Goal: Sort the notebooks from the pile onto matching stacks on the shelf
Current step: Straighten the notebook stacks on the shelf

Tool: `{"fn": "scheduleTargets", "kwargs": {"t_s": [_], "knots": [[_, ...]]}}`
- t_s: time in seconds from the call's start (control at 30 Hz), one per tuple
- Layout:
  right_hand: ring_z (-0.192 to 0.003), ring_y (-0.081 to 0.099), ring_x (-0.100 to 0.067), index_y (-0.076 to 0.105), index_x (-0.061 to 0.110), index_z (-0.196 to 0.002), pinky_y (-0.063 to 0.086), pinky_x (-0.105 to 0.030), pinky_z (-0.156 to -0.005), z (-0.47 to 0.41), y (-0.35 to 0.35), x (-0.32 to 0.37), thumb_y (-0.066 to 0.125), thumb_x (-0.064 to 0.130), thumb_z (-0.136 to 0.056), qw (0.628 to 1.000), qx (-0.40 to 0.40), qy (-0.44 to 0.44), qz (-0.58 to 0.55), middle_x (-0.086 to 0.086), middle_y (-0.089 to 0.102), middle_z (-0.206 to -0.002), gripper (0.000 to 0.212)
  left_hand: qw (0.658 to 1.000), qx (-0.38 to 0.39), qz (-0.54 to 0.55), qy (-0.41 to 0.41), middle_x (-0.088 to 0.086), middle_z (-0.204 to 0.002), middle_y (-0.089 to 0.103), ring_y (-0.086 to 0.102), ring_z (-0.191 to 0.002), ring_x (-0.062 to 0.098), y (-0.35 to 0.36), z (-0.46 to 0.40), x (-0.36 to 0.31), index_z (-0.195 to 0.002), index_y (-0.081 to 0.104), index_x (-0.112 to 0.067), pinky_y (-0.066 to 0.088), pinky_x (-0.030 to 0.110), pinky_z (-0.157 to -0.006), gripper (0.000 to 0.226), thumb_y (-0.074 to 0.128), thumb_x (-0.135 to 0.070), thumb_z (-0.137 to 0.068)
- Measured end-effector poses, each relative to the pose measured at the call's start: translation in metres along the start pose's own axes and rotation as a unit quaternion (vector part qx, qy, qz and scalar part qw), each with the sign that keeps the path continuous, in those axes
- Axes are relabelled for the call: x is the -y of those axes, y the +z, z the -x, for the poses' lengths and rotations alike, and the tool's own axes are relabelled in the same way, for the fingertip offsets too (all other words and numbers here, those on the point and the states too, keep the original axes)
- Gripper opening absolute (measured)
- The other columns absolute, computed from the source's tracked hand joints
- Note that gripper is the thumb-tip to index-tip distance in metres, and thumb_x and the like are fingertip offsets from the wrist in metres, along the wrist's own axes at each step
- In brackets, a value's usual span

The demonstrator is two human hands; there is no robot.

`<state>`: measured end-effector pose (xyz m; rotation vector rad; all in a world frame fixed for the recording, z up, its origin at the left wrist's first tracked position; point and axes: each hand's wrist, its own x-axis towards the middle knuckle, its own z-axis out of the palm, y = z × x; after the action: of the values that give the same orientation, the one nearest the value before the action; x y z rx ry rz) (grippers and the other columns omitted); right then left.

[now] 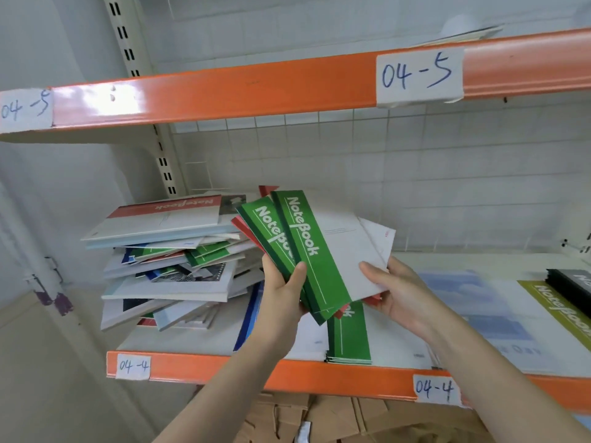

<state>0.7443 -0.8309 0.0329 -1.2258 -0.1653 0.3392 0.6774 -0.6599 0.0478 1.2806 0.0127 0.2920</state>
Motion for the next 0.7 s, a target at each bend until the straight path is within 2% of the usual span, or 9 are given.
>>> {"fn": "scheduleTargets", "kwargs": {"t_s": [0.1,0.17,0.3,0.37,0.43,0.5,0.57,0.63,0.7], "knots": [[-0.098,0.067,-0.021,0.059,0.01,-0.118,0.055,-0.031,-0.07,0.011,-0.022,0.005,0.063,0.013,-0.088,0.998,-0.04,-0.013,0.052,-0.006,0.071,-0.106,0.03,1.0,-0.007,-0.014,0.007,-0.007,-0.12,0.063,0.064,-0.106,0.014,0.017,-0.003,0.017,-0.125,0.042,-0.03,0.058,0.046,-0.079,0.028,0.042,-0.015,-0.102],[-0.097,0.067,-0.024,0.058,0.008,-0.118,0.055,-0.034,-0.068,0.015,-0.036,0.008,0.065,0.013,-0.087,0.993,-0.087,-0.021,0.074,-0.008,0.071,-0.105,0.033,0.999,-0.021,-0.037,0.015,-0.004,-0.117,0.064,0.063,-0.109,0.019,0.028,-0.005,0.023,-0.12,0.046,-0.031,0.055,0.05,-0.083,0.022,0.041,-0.019,-0.102],[-0.104,0.062,-0.025,0.048,0.009,-0.121,0.054,-0.045,-0.086,0.019,-0.063,0.011,0.067,0.023,-0.087,0.974,-0.195,-0.006,0.114,-0.007,0.063,-0.113,0.041,0.996,-0.047,-0.07,0.042,-0.001,-0.119,0.061,0.058,-0.113,0.027,0.043,-0.009,0.025,-0.118,0.048,-0.032,0.048,0.059,-0.092,0.021,0.042,-0.021,-0.102],[-0.101,0.062,-0.022,0.054,0.01,-0.121,0.054,-0.039,-0.081,0.022,-0.073,0.011,0.063,0.027,-0.09,0.97,-0.197,0.012,0.141,-0.006,0.064,-0.112,0.037,0.992,-0.056,-0.091,0.063,0.001,-0.117,0.06,0.058,-0.111,0.026,0.046,-0.011,0.021,-0.122,0.047,-0.027,0.048,0.055,-0.095,0.022,0.041,-0.018,-0.102],[-0.091,0.063,-0.02,0.061,0.008,-0.113,0.051,-0.033,-0.069,0.025,-0.079,0.011,0.06,0.021,-0.092,0.976,-0.168,0.02,0.139,-0.007,0.068,-0.104,0.025,0.988,-0.058,-0.111,0.093,-0.001,-0.116,0.06,0.058,-0.109,0.018,0.045,-0.011,0.015,-0.123,0.046,-0.023,0.048,0.044,-0.097,0.024,0.041,-0.015,-0.102],[-0.089,0.063,-0.022,0.062,0.006,-0.106,0.052,-0.035,-0.068,0.027,-0.081,0.014,0.057,0.014,-0.094,0.976,-0.187,0.006,0.115,-0.011,0.067,-0.102,0.016,0.981,-0.063,-0.134,0.122,-0.003,-0.112,0.06,0.059,-0.103,0.012,0.04,-0.01,0.006,-0.118,0.047,-0.026,0.05,0.038,-0.093,0.021,0.041,-0.014,-0.101],[-0.087,0.062,-0.025,0.061,0.006,-0.096,0.054,-0.035,-0.065,0.028,-0.084,0.019,0.052,0.009,-0.095,0.959,-0.24,-0.022,0.148,-0.013,0.066,-0.1,0.009,0.974,-0.083,-0.157,0.144,-0.003,-0.11,0.06,0.06,-0.1,0.013,0.032,-0.01,-0.004,-0.115,0.047,-0.024,0.052,0.042,-0.091,0.018,0.041,-0.014,-0.101],[-0.079,0.061,-0.025,0.061,0.003,-0.087,0.054,-0.035,-0.06,0.031,-0.086,0.025,0.045,0.002,-0.095,0.934,-0.271,-0.052,0.229,-0.016,0.064,-0.094,0.017,0.965,-0.103,-0.172,0.169,-0.001,-0.109,0.06,0.06,-0.1,0.019,0.021,-0.01,-0.014,-0.116,0.045,-0.021,0.052,0.051,-0.089,0.016,0.04,-0.014,-0.102],[-0.079,0.06,-0.027,0.06,-0.002,-0.092,0.055,-0.041,-0.064,0.032,-0.087,0.025,0.042,-0.001,-0.093,0.917,-0.262,-0.063,0.296,-0.018,0.064,-0.093,0.018,0.954,-0.127,-0.186,0.199,0.001,-0.11,0.059,0.059,-0.102,0.025,0.01,-0.009,-0.021,-0.119,0.044,-0.024,0.05,0.057,-0.088,0.019,0.04,-0.015,-0.102]]}}
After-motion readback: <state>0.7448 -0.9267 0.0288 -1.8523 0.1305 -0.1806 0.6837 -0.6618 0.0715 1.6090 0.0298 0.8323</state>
